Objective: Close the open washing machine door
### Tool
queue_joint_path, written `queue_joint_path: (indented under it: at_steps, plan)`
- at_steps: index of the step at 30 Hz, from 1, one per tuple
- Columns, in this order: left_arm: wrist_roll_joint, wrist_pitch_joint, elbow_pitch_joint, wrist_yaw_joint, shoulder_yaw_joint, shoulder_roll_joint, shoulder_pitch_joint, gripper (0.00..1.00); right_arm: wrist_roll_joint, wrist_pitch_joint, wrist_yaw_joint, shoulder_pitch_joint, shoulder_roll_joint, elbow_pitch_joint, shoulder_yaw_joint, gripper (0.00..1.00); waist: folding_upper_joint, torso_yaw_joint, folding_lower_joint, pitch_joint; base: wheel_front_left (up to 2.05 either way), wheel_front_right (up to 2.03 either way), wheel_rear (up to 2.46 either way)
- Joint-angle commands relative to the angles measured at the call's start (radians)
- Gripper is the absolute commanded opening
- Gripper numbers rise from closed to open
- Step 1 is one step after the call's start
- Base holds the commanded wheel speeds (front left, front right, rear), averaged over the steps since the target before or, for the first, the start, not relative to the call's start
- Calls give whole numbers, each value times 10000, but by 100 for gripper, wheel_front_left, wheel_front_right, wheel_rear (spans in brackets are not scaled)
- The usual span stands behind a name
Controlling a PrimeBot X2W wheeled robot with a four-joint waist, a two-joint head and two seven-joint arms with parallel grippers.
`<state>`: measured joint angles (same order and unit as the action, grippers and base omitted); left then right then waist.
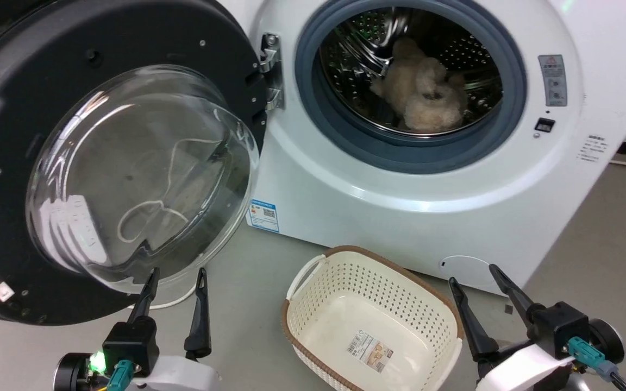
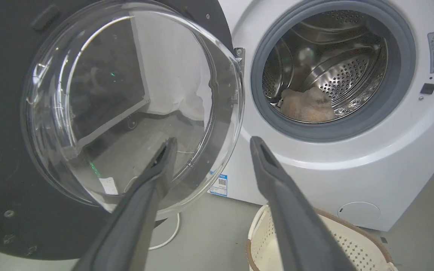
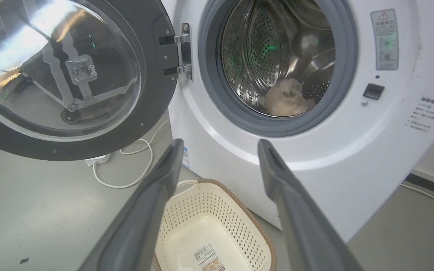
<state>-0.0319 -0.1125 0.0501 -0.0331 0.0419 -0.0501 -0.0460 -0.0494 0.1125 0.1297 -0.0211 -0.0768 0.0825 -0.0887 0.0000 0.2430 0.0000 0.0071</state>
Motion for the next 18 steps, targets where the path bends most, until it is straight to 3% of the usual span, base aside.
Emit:
queue_joint_path:
  at_steps: [1,18]
  plan:
    - [-82,-108,75,-56,15,-1,-143,100,-92,109,5,-148,-70,50,-69,100,0,74,0,-3,0,0,0]
    - [-223,-463,198,-131,46,-1,-328,100,-185,464,6,-148,-144,228,-331,100,0,803,0,28,0,0,0]
